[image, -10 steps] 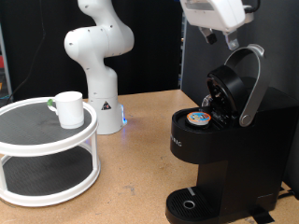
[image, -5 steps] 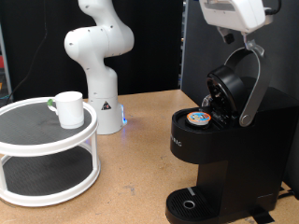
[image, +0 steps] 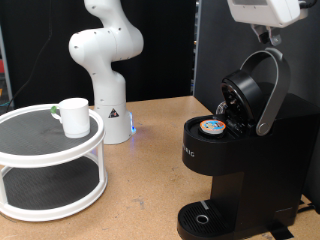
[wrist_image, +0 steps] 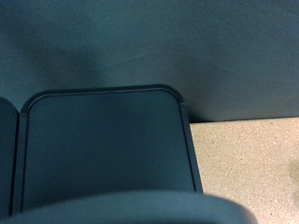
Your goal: Make a cup of coffee with the keurig machine
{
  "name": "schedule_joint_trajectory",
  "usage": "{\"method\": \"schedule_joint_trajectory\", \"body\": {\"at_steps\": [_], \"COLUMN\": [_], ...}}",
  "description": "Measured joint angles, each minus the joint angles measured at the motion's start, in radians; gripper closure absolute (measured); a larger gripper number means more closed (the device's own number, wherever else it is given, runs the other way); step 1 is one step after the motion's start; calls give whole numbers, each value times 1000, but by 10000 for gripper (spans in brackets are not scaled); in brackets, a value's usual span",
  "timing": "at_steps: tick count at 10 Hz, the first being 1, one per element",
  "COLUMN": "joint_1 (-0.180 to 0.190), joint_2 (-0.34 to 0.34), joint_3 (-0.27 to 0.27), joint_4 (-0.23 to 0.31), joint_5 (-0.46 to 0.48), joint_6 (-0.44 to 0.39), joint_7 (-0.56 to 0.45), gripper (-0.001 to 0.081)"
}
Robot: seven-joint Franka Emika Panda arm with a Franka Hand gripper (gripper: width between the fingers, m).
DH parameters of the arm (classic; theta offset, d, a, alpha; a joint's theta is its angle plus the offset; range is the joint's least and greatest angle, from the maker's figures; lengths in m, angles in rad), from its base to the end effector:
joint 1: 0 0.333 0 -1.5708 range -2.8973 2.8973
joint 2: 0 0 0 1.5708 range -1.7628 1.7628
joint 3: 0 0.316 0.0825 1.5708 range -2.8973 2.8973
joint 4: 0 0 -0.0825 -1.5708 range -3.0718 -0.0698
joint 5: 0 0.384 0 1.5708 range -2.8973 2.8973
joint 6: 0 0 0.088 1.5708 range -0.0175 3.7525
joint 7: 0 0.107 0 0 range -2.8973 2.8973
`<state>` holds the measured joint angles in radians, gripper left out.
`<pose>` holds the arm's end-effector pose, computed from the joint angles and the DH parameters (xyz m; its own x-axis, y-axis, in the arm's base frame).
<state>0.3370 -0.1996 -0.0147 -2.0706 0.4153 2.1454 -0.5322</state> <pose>0.4920 0.1817 0.5486 0.7460 0.5385 0.3918 0.6442 -0.7326 -0.2196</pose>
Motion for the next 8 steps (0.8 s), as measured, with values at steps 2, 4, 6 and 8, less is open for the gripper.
{"method": "schedule_joint_trajectory", "body": {"at_steps": [2,4,6,8], "joint_1": [0,0,0,0], "joint_2": [10,24,38,49], "joint_3": [10,22,36,45], "joint_4": [14,22,26,28], "joint_5": [-4,-24,-40,-43], "joint_6": [5,16,35,46], "joint_7": [16,34,52,53], "gripper": [723,789,800,804]}}
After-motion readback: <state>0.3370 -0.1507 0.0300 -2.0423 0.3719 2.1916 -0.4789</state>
